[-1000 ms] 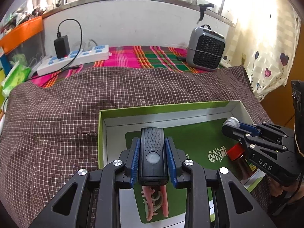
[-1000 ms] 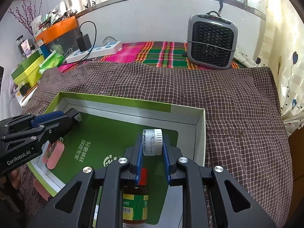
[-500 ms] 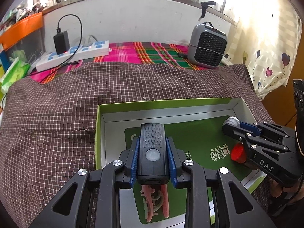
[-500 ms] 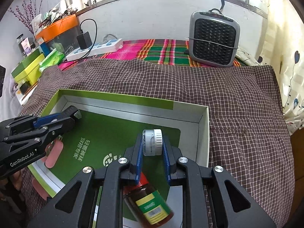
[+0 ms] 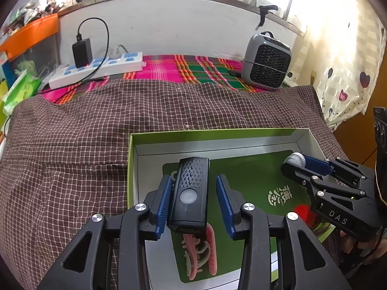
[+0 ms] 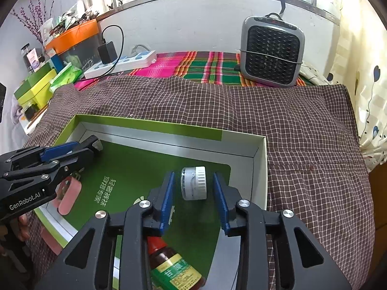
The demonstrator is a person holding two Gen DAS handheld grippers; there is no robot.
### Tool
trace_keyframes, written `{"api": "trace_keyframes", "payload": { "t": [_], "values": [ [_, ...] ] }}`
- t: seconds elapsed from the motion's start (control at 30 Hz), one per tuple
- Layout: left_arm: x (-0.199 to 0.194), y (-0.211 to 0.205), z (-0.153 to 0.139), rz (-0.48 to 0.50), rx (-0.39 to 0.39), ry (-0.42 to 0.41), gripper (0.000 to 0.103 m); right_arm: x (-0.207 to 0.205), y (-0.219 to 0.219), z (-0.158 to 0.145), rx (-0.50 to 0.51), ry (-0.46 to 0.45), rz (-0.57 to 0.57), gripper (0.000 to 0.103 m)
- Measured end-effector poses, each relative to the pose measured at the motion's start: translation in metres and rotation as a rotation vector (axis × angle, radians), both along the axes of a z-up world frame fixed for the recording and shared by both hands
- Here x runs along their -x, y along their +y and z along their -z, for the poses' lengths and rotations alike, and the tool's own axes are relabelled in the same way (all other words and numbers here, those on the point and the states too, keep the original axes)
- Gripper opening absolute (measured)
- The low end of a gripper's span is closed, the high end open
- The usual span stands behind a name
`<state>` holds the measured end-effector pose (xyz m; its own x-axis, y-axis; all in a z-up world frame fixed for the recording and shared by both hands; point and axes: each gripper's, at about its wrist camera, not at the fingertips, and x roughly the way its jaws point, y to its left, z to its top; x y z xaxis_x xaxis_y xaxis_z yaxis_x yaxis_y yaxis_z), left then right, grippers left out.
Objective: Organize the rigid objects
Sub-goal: 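Open the right tool to release the white bottle while the left tool releases the black device, then withdraw both tools from the box toward the items beside it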
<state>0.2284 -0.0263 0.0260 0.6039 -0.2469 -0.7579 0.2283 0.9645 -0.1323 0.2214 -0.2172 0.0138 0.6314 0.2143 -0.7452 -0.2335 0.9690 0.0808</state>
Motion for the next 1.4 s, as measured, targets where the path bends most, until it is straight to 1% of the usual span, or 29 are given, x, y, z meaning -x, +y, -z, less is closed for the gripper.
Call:
{"api": "trace_keyframes", "payload": {
  "t": [0.07,0.13,0.2,0.37,0.9,1.13,1.3,1.4],
  "values": [
    [0.001,0.000,-0.001,-0.003,-0.001,-0.002,0.039,0.000,0.000,0.000,-0.001,0.000,-0.002,0.036],
    [0.002,0.000,-0.002,-0.005,0.002,-0.005,0.040,0.001,0.001,-0.001,0.003,-0.005,0.001,0.044],
    [0.005,0.001,-0.004,-0.011,0.005,-0.011,0.040,0.003,0.001,-0.001,-0.001,-0.009,0.000,0.046],
    [0.011,0.004,-0.011,-0.013,0.022,-0.023,0.044,0.009,0.002,-0.006,-0.007,-0.023,0.002,0.046],
    [0.044,0.021,-0.031,-0.027,0.055,-0.065,0.045,0.041,0.002,-0.027,-0.017,-0.075,0.017,0.047],
    [0.070,0.036,-0.035,-0.051,0.088,-0.077,0.045,0.065,0.000,-0.033,-0.029,-0.093,0.028,0.047],
    [0.097,0.049,-0.035,-0.058,0.132,-0.085,0.045,0.090,-0.004,-0.033,-0.040,-0.098,0.045,0.047],
    [0.113,0.054,-0.032,-0.060,0.136,-0.086,0.045,0.109,-0.005,-0.029,-0.041,-0.096,0.060,0.047]
  ]
}}
